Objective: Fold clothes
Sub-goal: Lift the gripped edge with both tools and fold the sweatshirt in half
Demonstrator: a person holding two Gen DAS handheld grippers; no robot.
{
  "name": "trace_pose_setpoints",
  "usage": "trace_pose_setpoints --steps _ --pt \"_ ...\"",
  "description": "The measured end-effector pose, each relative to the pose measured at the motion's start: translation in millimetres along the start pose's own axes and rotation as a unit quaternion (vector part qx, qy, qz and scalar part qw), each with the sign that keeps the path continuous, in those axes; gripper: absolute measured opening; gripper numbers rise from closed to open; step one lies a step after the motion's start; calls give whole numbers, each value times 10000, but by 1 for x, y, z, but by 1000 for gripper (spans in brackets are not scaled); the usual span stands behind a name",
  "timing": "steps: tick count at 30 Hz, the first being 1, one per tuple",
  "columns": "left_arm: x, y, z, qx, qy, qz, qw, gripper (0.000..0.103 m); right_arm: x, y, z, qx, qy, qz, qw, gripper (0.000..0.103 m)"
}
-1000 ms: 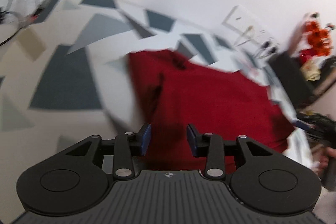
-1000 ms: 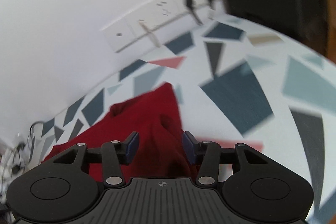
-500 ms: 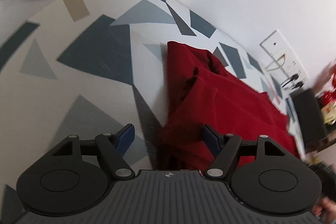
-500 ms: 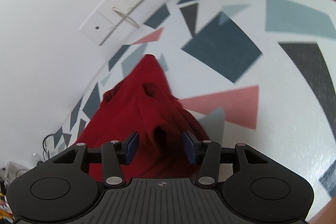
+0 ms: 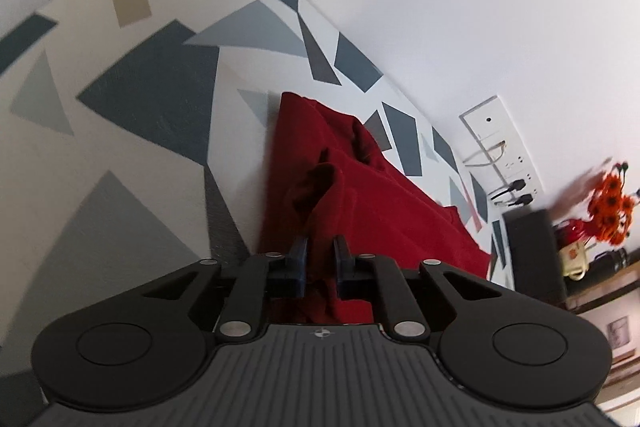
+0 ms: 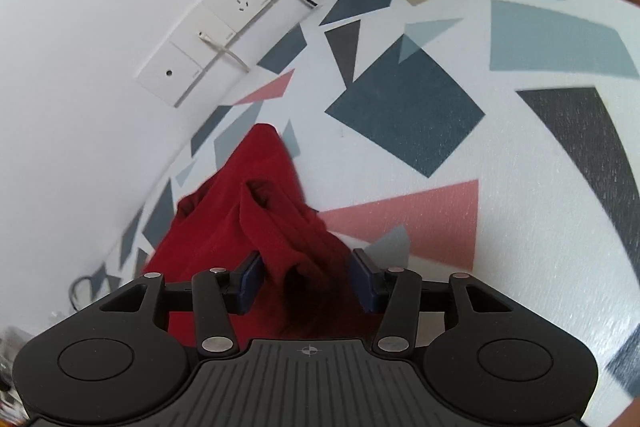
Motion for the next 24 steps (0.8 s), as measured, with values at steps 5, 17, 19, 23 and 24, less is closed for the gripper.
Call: trace_pose_setpoints --steps 5,17,19,23,24 --pt "-3 -2 3 -18 162 -106 9998 16 -3 -1 -1 -62 210 31 9998 29" --pt "41 32 -18 585 -325 -24 9978 8 -19 25 -32 -58 -707 -644 9954 8" --pt "47 32 -21 644 -289 69 9975 8 -23 25 -32 -74 -649 -680 9955 8" --pt "47 31 -29 858 -395 -238 9952 8 -31 23 -40 -7 -702 -831 9941 7" --pt "47 29 -32 890 -450 -342 9944 8 -34 21 -44 19 -689 -847 9940 7"
Point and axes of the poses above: each gripper's, at about its wrist camera, not at the fingertips, and y roughly against the way its jaws point, x to its right, z to its underside, the point moved 8 cm from there along -y, roughly the way its jaws point
